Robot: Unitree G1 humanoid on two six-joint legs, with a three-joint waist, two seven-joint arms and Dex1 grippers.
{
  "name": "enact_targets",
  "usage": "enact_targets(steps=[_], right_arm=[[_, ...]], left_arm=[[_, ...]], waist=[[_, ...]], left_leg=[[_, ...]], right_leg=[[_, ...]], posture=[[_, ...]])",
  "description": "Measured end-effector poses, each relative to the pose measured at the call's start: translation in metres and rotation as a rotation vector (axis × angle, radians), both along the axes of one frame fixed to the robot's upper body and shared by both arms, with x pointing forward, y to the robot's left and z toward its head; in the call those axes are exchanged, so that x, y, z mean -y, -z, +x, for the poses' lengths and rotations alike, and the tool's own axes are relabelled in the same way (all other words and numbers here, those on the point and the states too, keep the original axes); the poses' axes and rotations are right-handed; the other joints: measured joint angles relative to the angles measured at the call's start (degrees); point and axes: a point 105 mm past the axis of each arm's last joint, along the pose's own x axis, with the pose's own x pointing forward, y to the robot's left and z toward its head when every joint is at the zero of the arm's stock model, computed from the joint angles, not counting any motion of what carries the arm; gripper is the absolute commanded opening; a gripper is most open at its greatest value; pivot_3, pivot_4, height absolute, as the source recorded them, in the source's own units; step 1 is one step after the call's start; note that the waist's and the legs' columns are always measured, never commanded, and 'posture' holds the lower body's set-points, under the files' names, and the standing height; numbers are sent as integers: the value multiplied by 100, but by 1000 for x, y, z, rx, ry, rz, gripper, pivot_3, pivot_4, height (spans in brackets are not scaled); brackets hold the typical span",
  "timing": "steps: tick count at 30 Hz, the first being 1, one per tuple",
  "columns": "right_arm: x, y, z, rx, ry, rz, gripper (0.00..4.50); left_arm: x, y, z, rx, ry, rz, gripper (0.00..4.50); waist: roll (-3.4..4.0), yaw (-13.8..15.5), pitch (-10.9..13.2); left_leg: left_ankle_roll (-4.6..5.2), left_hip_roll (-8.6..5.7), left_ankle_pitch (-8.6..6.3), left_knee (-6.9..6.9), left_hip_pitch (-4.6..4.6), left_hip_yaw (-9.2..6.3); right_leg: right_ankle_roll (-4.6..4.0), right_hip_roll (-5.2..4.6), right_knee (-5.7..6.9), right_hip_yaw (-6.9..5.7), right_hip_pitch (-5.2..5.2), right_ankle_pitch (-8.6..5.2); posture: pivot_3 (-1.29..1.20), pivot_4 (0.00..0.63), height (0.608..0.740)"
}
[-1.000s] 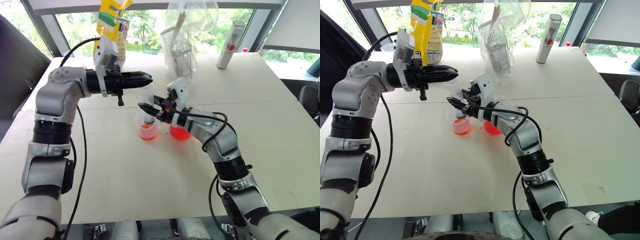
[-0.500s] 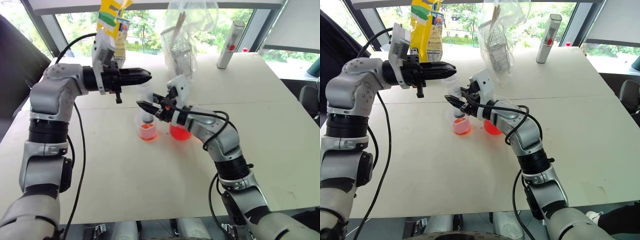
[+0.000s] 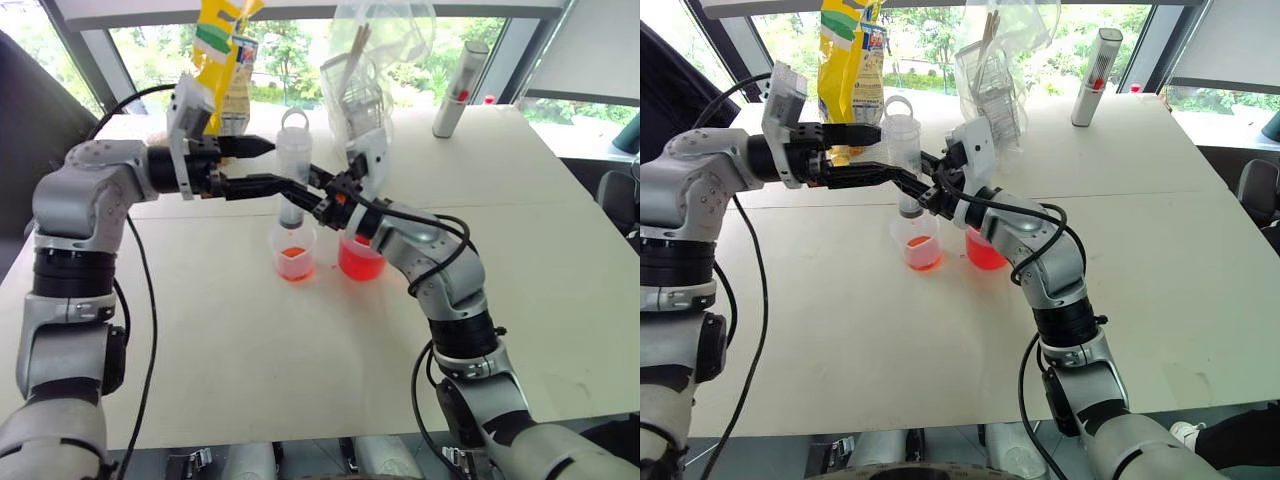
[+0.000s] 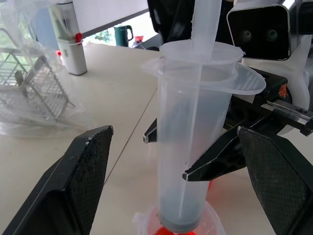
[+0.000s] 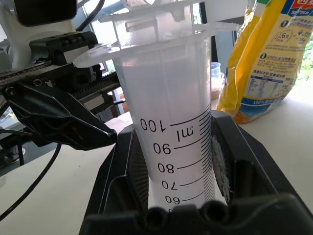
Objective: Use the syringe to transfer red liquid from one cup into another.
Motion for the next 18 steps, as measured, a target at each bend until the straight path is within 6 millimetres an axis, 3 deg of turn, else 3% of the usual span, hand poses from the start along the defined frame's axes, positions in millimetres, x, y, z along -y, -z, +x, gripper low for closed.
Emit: enact_targets(steps=[3, 9, 12, 18], right_arm=[[0, -2, -1, 2, -8, 7, 1387], [10, -6, 1, -21, 8, -37, 1387], [33, -25, 9, -19, 66, -102, 1387], [97, -86, 12, -101, 204, -133, 1387]], left_arm=[[-11, 7, 0, -20, -36, 16, 4191], [-12, 10, 1, -29, -45, 16, 4191], [-12, 14, 0, -35, -40, 17, 4191], [-10, 18, -3, -25, -18, 22, 4191]], waist=[[0, 7, 0], [-1, 19, 0], [0, 21, 0], [1, 19, 1]], left_leg=[[0, 0, 0, 0, -2, -1], [0, -4, 0, 3, -5, 2], [0, -4, 0, 2, -4, 3], [1, -3, -1, -11, -4, 6]], right_leg=[[0, 0, -1, -1, 0, 0], [0, -11, -2, -2, 1, 0], [0, -16, -3, -3, 1, 0], [-1, -18, -10, 2, -5, -1]], posture=[[0, 150, 739], [0, 150, 739], [0, 150, 739], [0, 150, 739]])
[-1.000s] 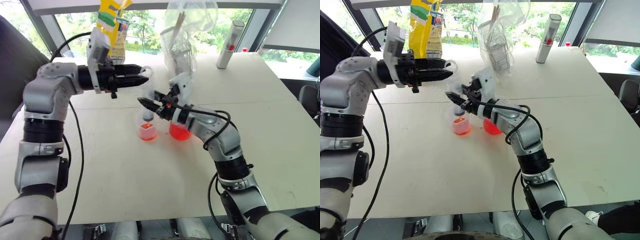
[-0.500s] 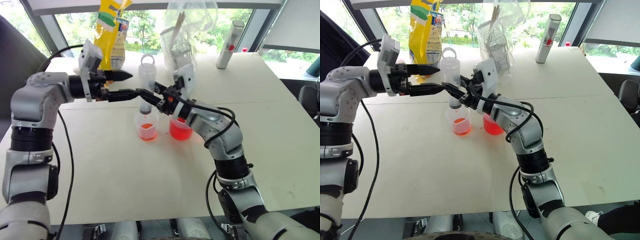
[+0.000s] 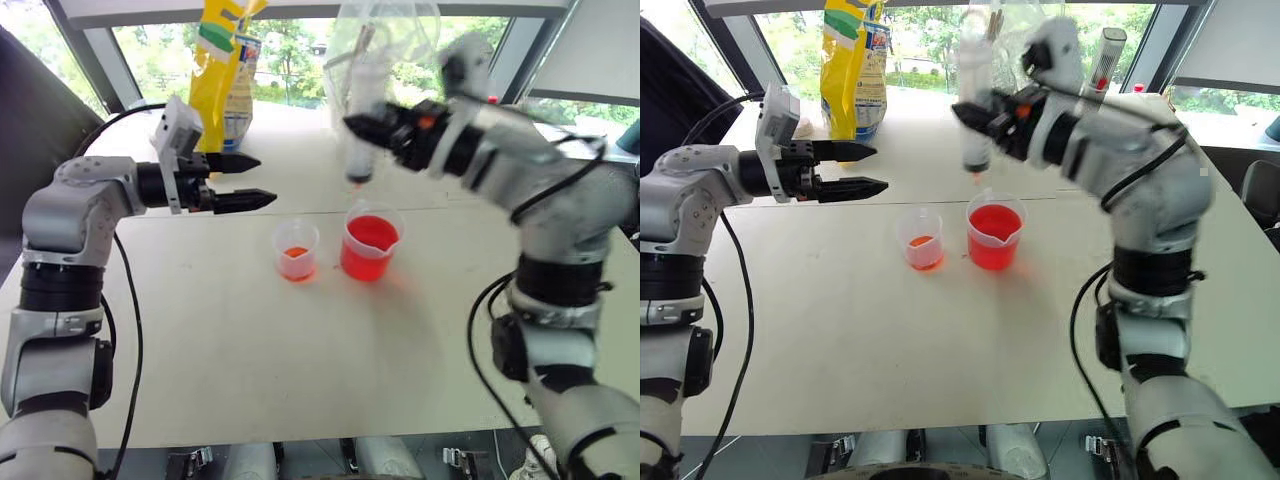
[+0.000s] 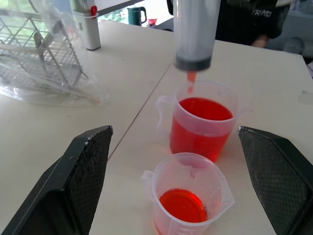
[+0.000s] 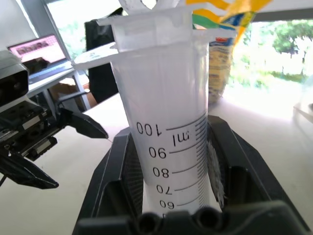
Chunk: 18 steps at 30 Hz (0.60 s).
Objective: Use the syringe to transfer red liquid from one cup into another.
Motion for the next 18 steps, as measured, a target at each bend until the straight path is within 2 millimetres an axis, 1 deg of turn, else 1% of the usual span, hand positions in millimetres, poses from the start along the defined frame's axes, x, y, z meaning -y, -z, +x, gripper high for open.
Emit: enact_targets(steps=[2, 4, 7, 10, 13, 15, 18], right_arm=[[18, -8, 1, -81, 65, -34, 1387], [37, -5, 3, -189, 137, -59, 1387], [63, 20, 9, -381, 242, -108, 1387], [81, 50, 15, -522, 314, -153, 1387], [94, 89, 19, -655, 379, -188, 1387], [98, 107, 21, -726, 406, -199, 1387], [106, 128, 23, -814, 446, -198, 1387]], left_arm=[[3, 3, -1, 4, 12, -1, 4191], [4, 9, -2, -9, 16, -1, 4191], [6, 14, -2, -21, 19, -3, 4191], [10, 15, -3, -5, 32, -6, 4191], [11, 19, -5, -8, 34, -4, 4191], [11, 21, -6, -9, 32, -1, 4191], [11, 25, -10, -10, 35, 11, 4191]], waist=[[0, -9, 0], [-1, -12, -1], [-1, -8, -1], [-2, -8, -1], [-1, -12, 0], [2, -16, 1], [2, -13, 1]], left_leg=[[0, 0, 0, -1, 2, 3], [1, 1, -1, -2, 3, 4], [1, -1, -1, -1, 1, 7], [4, -3, -2, -2, -1, 10], [6, -3, -3, -2, -8, 10], [6, -2, -3, -2, -8, 12], [5, -1, -3, -3, -7, 10]], right_leg=[[-1, 0, 0, 10, -2, 0], [-2, 1, -1, 15, -1, -1], [-2, 1, -2, 18, -3, -1], [-1, 5, -9, 23, -3, 0], [0, 5, -10, 25, -9, 0], [1, 8, -7, 27, -13, 0], [1, 11, -7, 26, -12, 0]], posture=[[0, 150, 739], [0, 150, 739], [0, 150, 739], [0, 150, 739], [0, 150, 739], [0, 150, 739], [0, 150, 739]])
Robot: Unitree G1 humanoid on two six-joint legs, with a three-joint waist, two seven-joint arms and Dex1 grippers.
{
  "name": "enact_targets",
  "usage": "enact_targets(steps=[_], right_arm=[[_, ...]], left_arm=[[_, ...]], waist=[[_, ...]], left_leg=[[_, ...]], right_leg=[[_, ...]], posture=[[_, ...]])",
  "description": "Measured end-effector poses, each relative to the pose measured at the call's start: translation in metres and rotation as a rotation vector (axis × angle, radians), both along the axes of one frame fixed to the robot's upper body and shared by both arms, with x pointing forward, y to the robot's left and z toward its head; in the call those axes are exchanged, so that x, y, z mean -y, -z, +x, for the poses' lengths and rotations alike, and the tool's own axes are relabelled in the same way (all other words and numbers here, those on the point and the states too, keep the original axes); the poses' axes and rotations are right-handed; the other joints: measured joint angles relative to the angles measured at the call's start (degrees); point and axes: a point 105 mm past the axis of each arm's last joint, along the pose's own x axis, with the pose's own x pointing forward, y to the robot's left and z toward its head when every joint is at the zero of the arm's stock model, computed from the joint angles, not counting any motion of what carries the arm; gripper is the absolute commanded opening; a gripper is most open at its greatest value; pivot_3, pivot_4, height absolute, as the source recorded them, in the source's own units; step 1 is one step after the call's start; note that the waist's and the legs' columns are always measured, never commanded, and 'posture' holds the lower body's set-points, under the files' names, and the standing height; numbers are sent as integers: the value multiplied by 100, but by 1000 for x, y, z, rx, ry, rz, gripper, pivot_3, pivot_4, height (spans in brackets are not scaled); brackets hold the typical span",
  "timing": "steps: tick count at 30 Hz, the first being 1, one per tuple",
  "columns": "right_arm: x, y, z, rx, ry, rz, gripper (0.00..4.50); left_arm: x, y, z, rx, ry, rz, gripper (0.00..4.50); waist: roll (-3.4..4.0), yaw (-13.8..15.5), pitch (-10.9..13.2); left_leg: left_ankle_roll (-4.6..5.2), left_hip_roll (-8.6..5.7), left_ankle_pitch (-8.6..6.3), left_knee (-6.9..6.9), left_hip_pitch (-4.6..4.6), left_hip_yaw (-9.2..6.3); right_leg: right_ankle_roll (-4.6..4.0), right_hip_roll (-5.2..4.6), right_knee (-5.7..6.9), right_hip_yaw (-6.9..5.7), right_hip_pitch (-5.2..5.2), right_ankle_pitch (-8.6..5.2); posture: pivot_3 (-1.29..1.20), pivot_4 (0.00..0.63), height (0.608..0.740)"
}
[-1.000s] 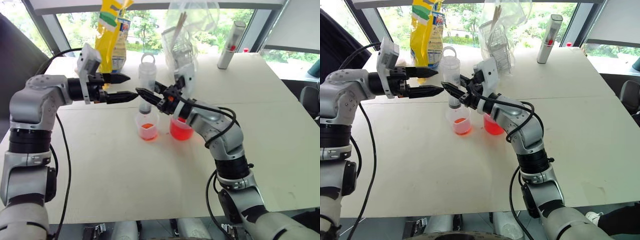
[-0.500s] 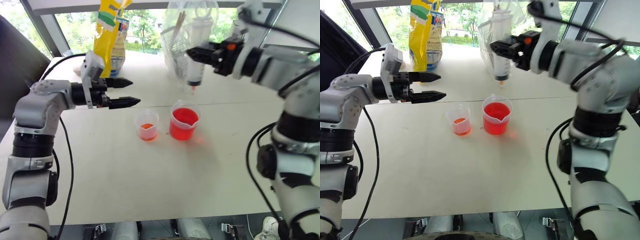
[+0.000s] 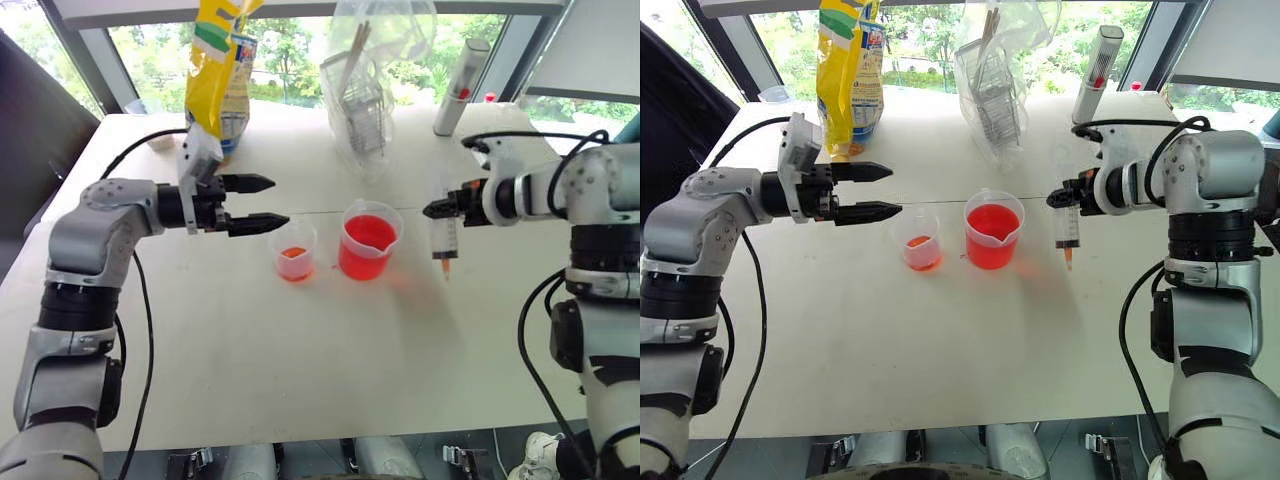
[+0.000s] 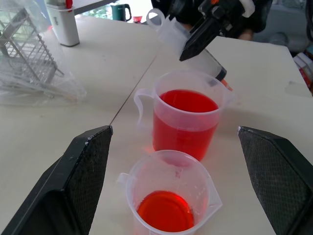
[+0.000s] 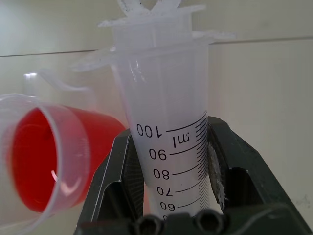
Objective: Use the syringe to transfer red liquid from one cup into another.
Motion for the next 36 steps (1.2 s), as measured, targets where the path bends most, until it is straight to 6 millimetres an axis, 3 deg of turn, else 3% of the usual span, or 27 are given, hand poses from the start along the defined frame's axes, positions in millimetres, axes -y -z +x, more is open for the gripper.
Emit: enact_targets(steps=[7, 10, 11, 15, 19, 23, 27, 29, 36], right_arm=[[3, 45, -2, -156, 33, -24, 1387], [5, 51, -1, -161, 31, -39, 1387], [4, 52, 0, -159, 29, -42, 2401], [10, 66, -1, -190, 43, -70, 4412], [10, 65, -1, -179, 39, -69, 4468], [12, 46, -4, -110, 7, -93, 4468], [14, -9, -20, 91, -89, -147, 4468], [11, -27, -32, 170, -157, -164, 4468], [-21, -51, -88, 313, -474, -121, 4468]], left_arm=[[1, -2, -4, 25, -9, 17, 4191], [-2, 2, -5, 12, -22, 25, 4191], [-2, 3, -6, 9, -23, 27, 4241], [-1, -1, -9, 10, -11, 22, 4241], [-1, -3, -12, -17, 0, -1, 4241], [-3, -4, -13, -19, 0, 5, 4241], [-8, -7, -15, -17, -2, 18, 4241], [-10, -8, -16, -15, -1, 27, 4241], [-13, -6, -21, -26, 8, 49, 4241]], waist=[[0, 2, 0], [-1, -2, -1], [-2, 0, -1], [-2, 5, -1], [-1, 3, -1], [6, 4, 4], [8, 13, 5], [8, 14, 5], [5, 6, 6]], left_leg=[[0, -1, 0, 2, 0, 1], [0, 0, 0, 1, 1, -1], [0, 0, 0, 2, 1, -1], [0, -1, 0, 3, 3, -1], [0, -1, 0, 3, 4, -2], [0, 0, 0, 0, 2, -4], [0, 0, 0, -7, 2, -7], [0, 1, 0, -6, 3, -8], [0, 4, -1, -4, 8, -9]], right_leg=[[0, 1, -1, 0, 2, 0], [0, 3, -1, -1, 3, 0], [0, 4, -1, -3, 5, 0], [0, 3, -1, -3, 8, 0], [1, 4, -2, -3, 8, 0], [1, 5, -2, -3, 5, 0], [1, 5, -7, -6, 5, -1], [1, 4, -8, -8, 8, -1], [2, 4, -8, -9, 13, -1]], posture=[[0, 150, 739], [0, 150, 739], [0, 150, 739], [0, 150, 739], [0, 150, 739], [0, 150, 739], [0, 150, 739], [0, 150, 739], [0, 150, 739]])
